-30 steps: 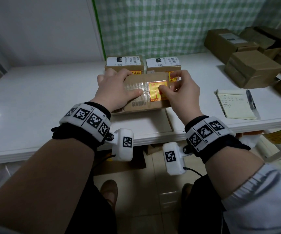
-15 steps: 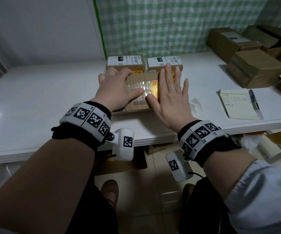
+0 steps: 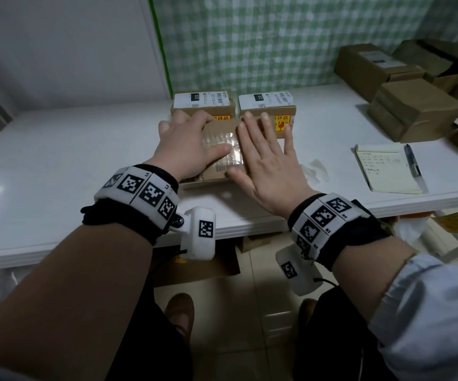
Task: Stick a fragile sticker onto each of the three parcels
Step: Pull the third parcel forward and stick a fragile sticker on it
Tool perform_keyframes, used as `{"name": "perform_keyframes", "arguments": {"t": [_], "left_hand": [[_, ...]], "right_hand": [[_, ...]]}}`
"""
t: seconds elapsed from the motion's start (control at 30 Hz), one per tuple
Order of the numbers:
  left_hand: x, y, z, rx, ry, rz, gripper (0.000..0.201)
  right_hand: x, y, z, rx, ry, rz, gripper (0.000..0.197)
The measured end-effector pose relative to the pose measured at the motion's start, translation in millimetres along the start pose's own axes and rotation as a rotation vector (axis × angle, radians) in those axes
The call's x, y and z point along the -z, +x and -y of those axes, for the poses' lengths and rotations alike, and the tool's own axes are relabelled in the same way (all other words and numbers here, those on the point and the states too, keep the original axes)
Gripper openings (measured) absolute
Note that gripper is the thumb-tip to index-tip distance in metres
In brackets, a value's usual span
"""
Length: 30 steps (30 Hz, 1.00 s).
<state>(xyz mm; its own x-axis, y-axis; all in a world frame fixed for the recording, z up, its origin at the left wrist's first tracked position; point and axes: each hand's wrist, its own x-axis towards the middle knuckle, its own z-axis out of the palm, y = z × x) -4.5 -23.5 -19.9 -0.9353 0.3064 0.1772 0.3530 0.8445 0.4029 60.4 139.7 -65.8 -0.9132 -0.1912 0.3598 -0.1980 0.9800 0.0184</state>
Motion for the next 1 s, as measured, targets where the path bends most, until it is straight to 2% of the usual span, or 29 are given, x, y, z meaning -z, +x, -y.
{"name": "perform_keyframes", "arguments": {"t": [0.23, 0.33, 0.4, 0.43, 0.5, 0.6, 0.77, 0.9, 1.0], "left_hand": [[1.9, -4.1, -5.0, 0.043, -0.058, -0.017, 0.059], [6.4, -7.2, 2.9, 0.101, -0.228, -0.101, 0.055], [7.4, -10.8, 14.0, 0.213, -0.375, -0.167, 0.069], [7.5, -12.9, 19.9, 0.276, -0.449, -0.157, 0.081], [5.6, -17.3, 30.7, 0.358, -0.625, -0.033, 0.100], [1.5, -22.9, 40.8, 0.384, -0.757, 0.179, 0.099], [-3.0, -25.3, 46.3, 0.387, -0.862, 0.247, 0.081], [-4.7, -28.8, 46.4, 0.374, -0.855, 0.232, 0.094], [-5.5, -29.0, 47.9, 0.373, -0.848, 0.219, 0.090]], "right_hand": [[-4.2, -7.1, -15.1, -0.261, 0.196, -0.019, 0.074], [-7.9, -5.9, -21.0, -0.353, 0.470, -0.010, 0.073], [-6.3, -4.3, -20.4, -0.398, 0.603, -0.025, 0.063], [-5.0, -3.1, -19.5, -0.421, 0.633, -0.031, 0.056], [-2.0, -0.5, -17.3, -0.456, 0.668, -0.052, 0.045], [1.8, 3.3, -12.4, -0.484, 0.714, -0.066, 0.040], [-2.3, 9.5, -6.3, -0.506, 0.697, -0.042, 0.054], [-2.9, 11.9, -4.9, -0.541, 0.648, -0.035, 0.063], [-5.4, 10.6, -8.9, -0.565, 0.680, -0.073, 0.058]]}}
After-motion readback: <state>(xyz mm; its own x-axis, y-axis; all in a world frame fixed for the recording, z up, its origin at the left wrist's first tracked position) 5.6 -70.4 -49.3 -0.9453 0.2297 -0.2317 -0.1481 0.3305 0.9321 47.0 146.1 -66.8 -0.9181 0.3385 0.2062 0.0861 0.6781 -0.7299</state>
